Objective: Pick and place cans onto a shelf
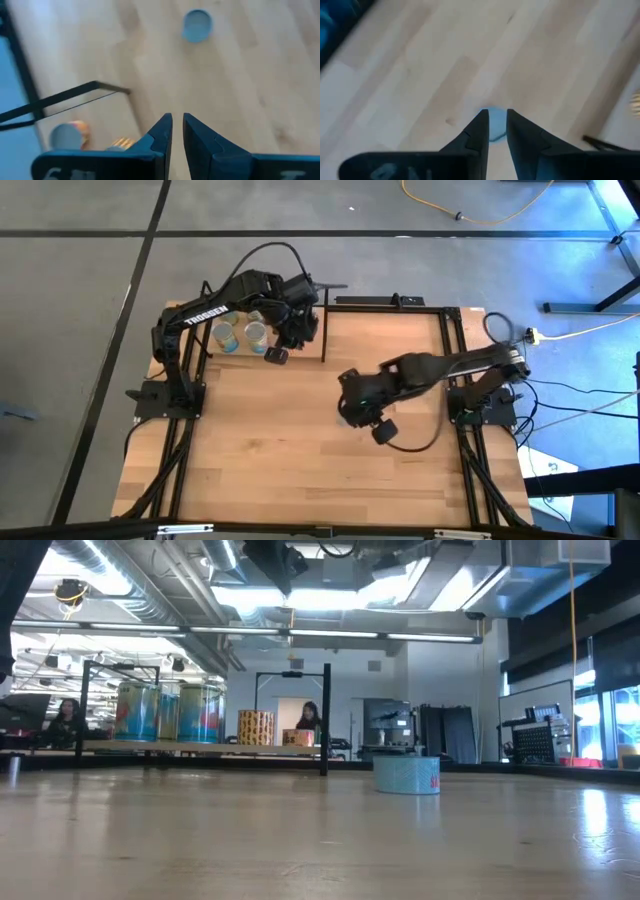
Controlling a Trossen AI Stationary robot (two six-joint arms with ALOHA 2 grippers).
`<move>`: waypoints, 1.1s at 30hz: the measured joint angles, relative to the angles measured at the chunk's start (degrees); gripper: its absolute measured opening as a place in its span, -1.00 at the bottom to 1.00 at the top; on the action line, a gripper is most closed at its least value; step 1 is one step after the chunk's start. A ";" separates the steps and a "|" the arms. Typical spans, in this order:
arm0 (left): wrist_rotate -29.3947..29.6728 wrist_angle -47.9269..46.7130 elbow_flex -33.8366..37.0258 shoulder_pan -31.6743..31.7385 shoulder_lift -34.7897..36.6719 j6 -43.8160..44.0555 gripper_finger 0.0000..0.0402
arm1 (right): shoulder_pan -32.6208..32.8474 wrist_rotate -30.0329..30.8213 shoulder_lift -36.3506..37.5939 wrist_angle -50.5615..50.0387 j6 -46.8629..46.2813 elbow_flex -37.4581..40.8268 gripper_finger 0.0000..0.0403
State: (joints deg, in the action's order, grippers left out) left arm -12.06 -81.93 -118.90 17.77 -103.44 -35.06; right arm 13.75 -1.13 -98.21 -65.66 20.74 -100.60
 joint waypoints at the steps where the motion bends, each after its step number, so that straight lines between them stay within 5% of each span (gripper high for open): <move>1: -0.70 -0.04 0.47 -0.47 0.00 -0.10 -0.81 | 0.32 0.02 0.60 -0.99 -1.10 -1.90 -0.66; 6: -0.98 0.03 4.39 -4.25 -0.01 -1.78 -0.81 | 2.37 1.36 4.82 -7.43 -4.49 -10.06 -0.66; 11: 0.06 3.32 7.94 -9.76 0.00 -5.10 -0.81 | 4.84 9.47 9.83 -17.19 -9.90 -14.73 -0.66; 20: 14.83 21.86 11.86 -18.57 0.00 -4.83 -0.89 | 6.06 12.05 18.15 -24.41 -19.05 -15.24 -0.66; 33: 11.57 24.15 11.88 -20.73 -0.37 11.71 -0.89 | 5.98 12.09 22.29 -24.40 -15.68 -15.23 -0.66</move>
State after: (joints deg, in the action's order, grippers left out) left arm -0.49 -57.78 -107.02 -2.96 -103.81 -23.35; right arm 19.73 10.96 -75.92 -90.06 5.06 -115.83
